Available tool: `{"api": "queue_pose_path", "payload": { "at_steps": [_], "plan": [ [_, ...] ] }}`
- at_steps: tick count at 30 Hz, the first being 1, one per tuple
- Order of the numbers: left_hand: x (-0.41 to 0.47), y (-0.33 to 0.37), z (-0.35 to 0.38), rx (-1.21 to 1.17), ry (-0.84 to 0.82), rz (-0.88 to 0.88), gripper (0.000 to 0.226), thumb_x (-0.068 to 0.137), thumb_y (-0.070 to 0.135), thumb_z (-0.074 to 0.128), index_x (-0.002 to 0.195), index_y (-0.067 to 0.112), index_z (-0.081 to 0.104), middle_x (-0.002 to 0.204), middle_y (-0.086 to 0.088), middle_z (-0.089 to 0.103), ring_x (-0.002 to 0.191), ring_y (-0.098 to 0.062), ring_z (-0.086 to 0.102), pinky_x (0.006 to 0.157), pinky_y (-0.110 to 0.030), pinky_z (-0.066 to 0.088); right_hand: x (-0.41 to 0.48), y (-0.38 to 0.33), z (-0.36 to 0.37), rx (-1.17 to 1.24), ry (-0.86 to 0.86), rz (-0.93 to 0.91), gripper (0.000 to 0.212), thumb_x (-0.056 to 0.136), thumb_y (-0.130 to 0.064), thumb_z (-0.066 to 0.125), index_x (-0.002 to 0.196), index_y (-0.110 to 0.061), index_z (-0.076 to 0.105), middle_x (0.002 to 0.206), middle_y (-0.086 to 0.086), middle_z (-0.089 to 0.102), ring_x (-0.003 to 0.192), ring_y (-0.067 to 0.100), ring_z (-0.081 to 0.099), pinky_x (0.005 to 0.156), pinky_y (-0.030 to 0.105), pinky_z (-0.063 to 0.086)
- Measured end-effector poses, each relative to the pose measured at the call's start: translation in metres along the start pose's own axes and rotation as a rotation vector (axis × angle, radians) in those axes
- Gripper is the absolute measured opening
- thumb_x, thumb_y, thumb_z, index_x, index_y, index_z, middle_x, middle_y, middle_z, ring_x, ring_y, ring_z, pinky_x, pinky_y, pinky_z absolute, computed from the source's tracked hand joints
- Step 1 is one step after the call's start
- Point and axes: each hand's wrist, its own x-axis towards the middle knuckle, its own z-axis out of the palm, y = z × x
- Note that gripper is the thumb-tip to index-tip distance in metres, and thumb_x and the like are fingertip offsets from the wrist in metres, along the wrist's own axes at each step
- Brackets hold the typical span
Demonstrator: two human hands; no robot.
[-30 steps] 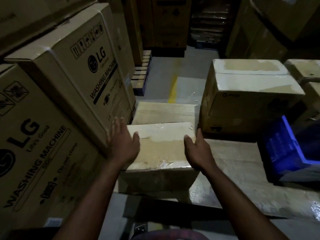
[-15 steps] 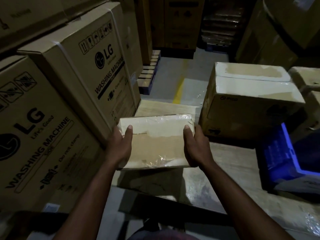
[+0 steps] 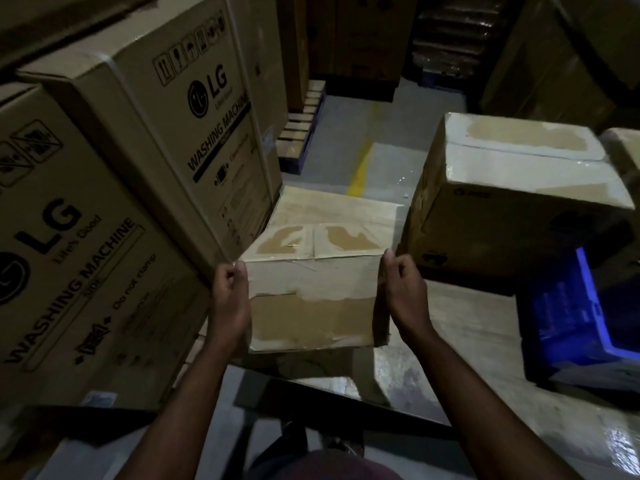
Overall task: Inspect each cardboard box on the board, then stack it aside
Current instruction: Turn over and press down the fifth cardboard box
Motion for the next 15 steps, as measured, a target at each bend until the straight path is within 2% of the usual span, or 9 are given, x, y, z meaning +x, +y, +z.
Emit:
{"api": "queue_pose_path", "payload": {
  "at_steps": [3,5,6,7,9,12,13,15],
  "plan": [
    [-0.010,-0.023,0.000,-0.039,0.040,-0.090,0.054,0.102,0.060,0.029,0.110,0.013,0.052,0.101,-0.010,0.061,0.089,-0.025,0.057,0.079,-0.039,0.047,-0.003,0.017,-0.002,0.080,0.008,-0.001,0.066,0.094,-0.072,0.039,0.090,-0.008,0.055,0.084,0.013,0.061,0.080,0.028,0.060,0.070,0.038,0.044],
    [-0.017,-0.036,0.000,-0.080,0.076,-0.173,0.085,0.086,0.084,0.025,0.119,0.011,0.054,0.115,-0.019,0.063,0.098,-0.031,0.061,0.088,-0.044,0.050,-0.005,0.029,-0.004,0.120,0.007,0.003,0.070,0.089,-0.073,0.038,0.094,-0.005,0.056,0.092,0.020,0.063,0.090,0.034,0.062,0.074,0.041,0.046],
    [-0.022,-0.042,0.001,-0.088,0.066,-0.210,0.094,0.078,0.090,0.026,0.124,0.012,0.053,0.122,-0.020,0.062,0.106,-0.034,0.061,0.093,-0.048,0.049,-0.007,0.036,-0.005,0.124,0.001,0.001,0.071,0.088,-0.073,0.039,0.093,-0.004,0.056,0.092,0.022,0.062,0.088,0.034,0.061,0.073,0.042,0.046],
    [-0.026,-0.050,0.004,-0.086,0.031,-0.214,0.092,0.078,0.089,0.031,0.127,0.013,0.051,0.127,-0.017,0.060,0.113,-0.034,0.059,0.097,-0.050,0.048,-0.010,0.042,-0.007,0.121,-0.003,-0.002,0.072,0.087,-0.074,0.040,0.091,-0.003,0.055,0.089,0.022,0.061,0.083,0.032,0.060,0.071,0.042,0.045],
    [-0.039,-0.062,0.009,-0.032,-0.068,-0.180,0.073,0.089,0.077,0.041,0.134,0.020,0.051,0.132,-0.006,0.060,0.121,-0.027,0.057,0.102,-0.048,0.047,-0.018,0.056,-0.011,0.113,-0.012,-0.009,0.066,0.087,-0.073,0.046,0.085,-0.008,0.052,0.079,0.018,0.055,0.071,0.023,0.054,0.066,0.039,0.042],
    [-0.054,-0.083,0.018,0.036,-0.186,-0.170,0.083,0.082,0.080,0.044,0.149,0.032,0.042,0.145,0.005,0.054,0.131,-0.018,0.053,0.111,-0.047,0.042,-0.032,0.080,-0.018,0.107,-0.031,0.001,0.046,0.091,-0.058,0.054,0.083,-0.013,0.049,0.075,0.018,0.047,0.066,0.017,0.046,0.064,0.037,0.038],
    [-0.058,-0.089,0.020,0.060,-0.192,-0.150,0.081,0.085,0.077,0.044,0.152,0.032,0.038,0.149,0.007,0.050,0.135,-0.016,0.049,0.114,-0.044,0.040,-0.036,0.087,-0.020,0.109,-0.040,0.009,0.045,0.092,-0.055,0.054,0.086,-0.010,0.049,0.076,0.019,0.046,0.067,0.016,0.045,0.064,0.036,0.037],
    [-0.068,-0.096,0.024,0.085,-0.197,-0.118,0.065,0.098,0.056,0.047,0.155,0.028,0.033,0.149,0.018,0.045,0.138,-0.011,0.044,0.115,-0.031,0.035,-0.042,0.100,-0.022,0.105,-0.058,0.027,0.043,0.093,-0.050,0.054,0.089,-0.008,0.049,0.075,0.012,0.045,0.066,0.012,0.044,0.062,0.034,0.036]
  ]
}}
